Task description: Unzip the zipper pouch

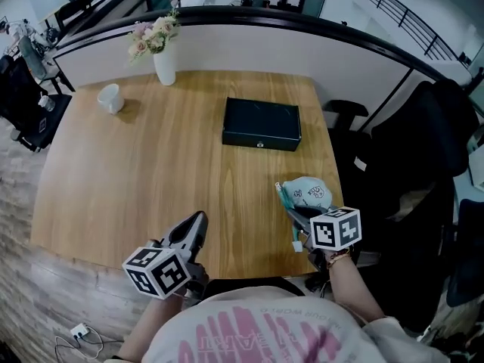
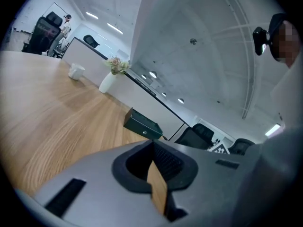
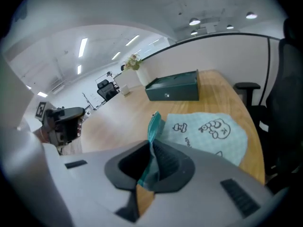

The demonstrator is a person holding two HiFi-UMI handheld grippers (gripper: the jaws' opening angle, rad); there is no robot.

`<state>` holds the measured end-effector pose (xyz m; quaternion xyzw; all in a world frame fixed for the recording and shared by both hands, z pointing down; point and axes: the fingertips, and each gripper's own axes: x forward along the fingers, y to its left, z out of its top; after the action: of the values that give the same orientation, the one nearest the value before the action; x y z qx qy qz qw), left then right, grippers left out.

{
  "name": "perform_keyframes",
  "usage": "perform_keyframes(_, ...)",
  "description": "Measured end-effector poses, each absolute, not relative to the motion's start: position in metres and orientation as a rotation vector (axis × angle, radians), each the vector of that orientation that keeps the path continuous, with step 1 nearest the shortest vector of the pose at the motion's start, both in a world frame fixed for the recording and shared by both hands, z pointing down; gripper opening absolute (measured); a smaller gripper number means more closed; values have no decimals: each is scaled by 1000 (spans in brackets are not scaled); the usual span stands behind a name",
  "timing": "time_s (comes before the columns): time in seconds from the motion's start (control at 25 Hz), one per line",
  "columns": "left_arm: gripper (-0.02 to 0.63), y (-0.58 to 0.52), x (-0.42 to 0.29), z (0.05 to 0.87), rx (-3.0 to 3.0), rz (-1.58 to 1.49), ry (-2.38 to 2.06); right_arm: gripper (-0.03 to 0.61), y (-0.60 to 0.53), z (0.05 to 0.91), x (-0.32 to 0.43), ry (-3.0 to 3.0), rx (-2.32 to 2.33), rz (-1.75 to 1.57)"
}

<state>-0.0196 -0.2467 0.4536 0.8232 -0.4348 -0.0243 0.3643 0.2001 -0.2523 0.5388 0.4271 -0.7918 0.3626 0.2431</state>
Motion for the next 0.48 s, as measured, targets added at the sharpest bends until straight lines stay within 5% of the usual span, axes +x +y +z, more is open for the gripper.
perform_keyframes(0.48, 3, -225, -18, 427, 2314, -58, -822, 17, -215, 419, 149, -2465, 1067, 757)
